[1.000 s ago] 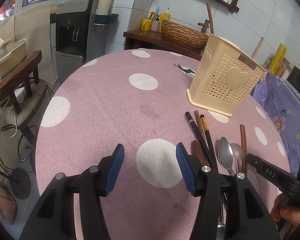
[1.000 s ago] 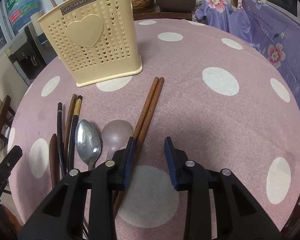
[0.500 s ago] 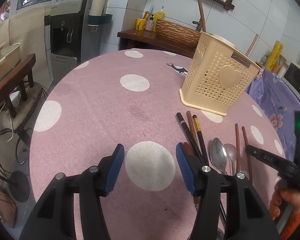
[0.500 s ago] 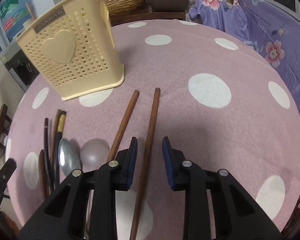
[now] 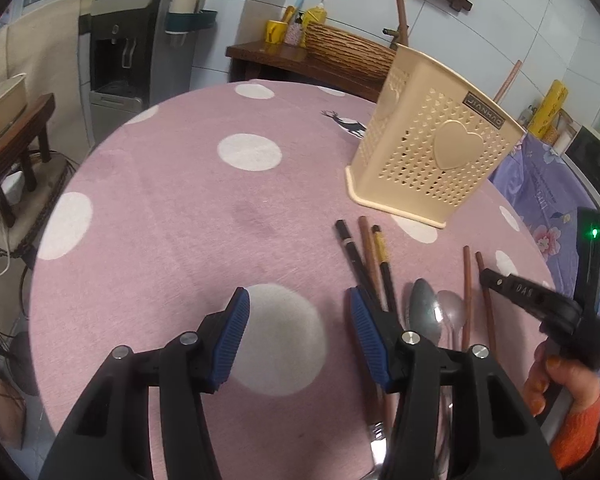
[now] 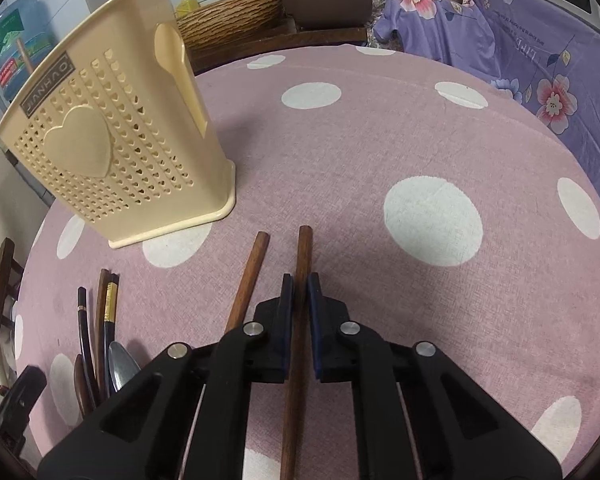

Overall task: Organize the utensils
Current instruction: 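Close the right tool on a brown chopstick while the left tool grasps a black chopstick, then raise both held chopsticks upright and lower them into the beige holder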

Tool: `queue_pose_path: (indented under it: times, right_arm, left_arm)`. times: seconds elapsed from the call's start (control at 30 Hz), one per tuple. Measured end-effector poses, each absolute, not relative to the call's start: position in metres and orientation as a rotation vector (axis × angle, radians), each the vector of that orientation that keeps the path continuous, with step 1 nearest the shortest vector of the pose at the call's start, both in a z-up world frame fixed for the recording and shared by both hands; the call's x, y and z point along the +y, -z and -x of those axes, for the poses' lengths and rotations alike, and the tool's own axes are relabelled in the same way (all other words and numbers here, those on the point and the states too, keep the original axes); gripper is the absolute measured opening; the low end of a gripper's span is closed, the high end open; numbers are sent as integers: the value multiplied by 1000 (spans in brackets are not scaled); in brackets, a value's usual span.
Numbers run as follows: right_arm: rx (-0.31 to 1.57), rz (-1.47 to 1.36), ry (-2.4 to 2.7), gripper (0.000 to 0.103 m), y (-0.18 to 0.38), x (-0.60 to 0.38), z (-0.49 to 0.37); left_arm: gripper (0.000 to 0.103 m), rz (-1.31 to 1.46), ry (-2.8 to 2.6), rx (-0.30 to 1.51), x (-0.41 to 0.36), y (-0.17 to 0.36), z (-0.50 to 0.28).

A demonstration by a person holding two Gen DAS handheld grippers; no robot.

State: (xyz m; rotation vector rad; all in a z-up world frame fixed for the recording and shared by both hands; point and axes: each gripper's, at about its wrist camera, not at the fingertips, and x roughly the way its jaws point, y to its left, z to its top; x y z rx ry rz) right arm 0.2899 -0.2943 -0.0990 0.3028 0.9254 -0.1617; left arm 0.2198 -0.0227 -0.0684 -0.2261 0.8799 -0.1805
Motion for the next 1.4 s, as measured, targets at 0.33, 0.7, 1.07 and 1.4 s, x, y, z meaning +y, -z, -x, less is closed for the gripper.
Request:
queue_pose_path:
  times: [0.33,0.7,1.07,1.4]
  right_arm:
    - [905,-336,139,8,101,-298,-286]
    - [898,-346,124,8,102,-301,-286]
    - [904,-340,124,8,101,-301,-288]
    - [885,-391,101,8,98,-307,-287]
  left_arm:
    - [28,218,149,970,-59,77,-267]
    - [25,193,94,1005,-69,84,-287]
    - [15,100,67,990,-87,84,-277]
    - [9,152,94,968,-87,82,-281]
